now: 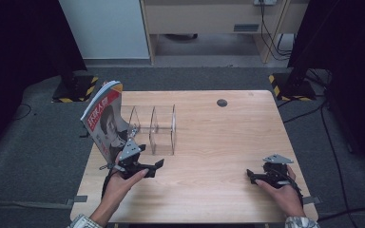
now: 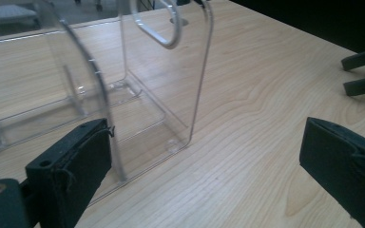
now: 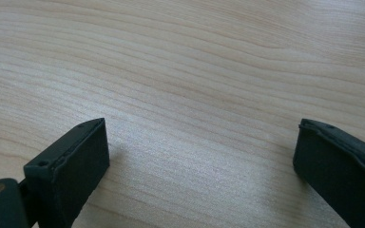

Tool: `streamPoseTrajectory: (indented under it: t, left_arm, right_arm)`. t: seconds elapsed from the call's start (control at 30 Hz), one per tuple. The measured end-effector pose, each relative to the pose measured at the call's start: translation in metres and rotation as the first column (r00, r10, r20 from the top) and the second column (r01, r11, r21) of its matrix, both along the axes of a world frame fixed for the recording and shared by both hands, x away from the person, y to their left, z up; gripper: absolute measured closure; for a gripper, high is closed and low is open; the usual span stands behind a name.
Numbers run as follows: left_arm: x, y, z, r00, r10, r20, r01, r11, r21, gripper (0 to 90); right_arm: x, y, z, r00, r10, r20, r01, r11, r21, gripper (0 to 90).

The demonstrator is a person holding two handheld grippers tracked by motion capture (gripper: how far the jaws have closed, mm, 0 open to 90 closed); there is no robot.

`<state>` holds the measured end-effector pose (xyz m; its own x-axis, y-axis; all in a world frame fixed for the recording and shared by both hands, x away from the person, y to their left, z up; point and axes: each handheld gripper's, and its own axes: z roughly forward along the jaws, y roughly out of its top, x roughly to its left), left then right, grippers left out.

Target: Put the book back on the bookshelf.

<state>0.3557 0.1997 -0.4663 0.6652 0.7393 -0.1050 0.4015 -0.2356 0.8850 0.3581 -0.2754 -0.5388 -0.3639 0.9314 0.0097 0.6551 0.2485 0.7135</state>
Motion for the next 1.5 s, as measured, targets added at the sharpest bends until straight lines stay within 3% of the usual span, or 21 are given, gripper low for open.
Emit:
streamPoseTrajectory:
  t: [0.4,0.87,1.5]
  left_arm:
    - [0.006,-0.04,-0.006,0.997,-0.074,-0.021,0.075,0.9964,0.04,3.0]
    - [0.015,-0.075,-0.014,0.9915,-0.12,-0.049,0.124,0.9894,0.076,3.1]
    - [0.032,-0.121,-0.032,0.9775,-0.178,-0.114,0.193,0.9718,0.136,3.4]
  right_arm:
    - [0.0,0.0,0.0,1.0,0.001,-0.001,-0.001,1.0,0.0,5.0]
    - [0.0,0.0,0.0,1.0,0.001,0.0,-0.001,1.0,0.0,5.0]
    - [0.0,0.0,0.0,1.0,0.0,-0.003,0.0,1.0,0.001,5.0]
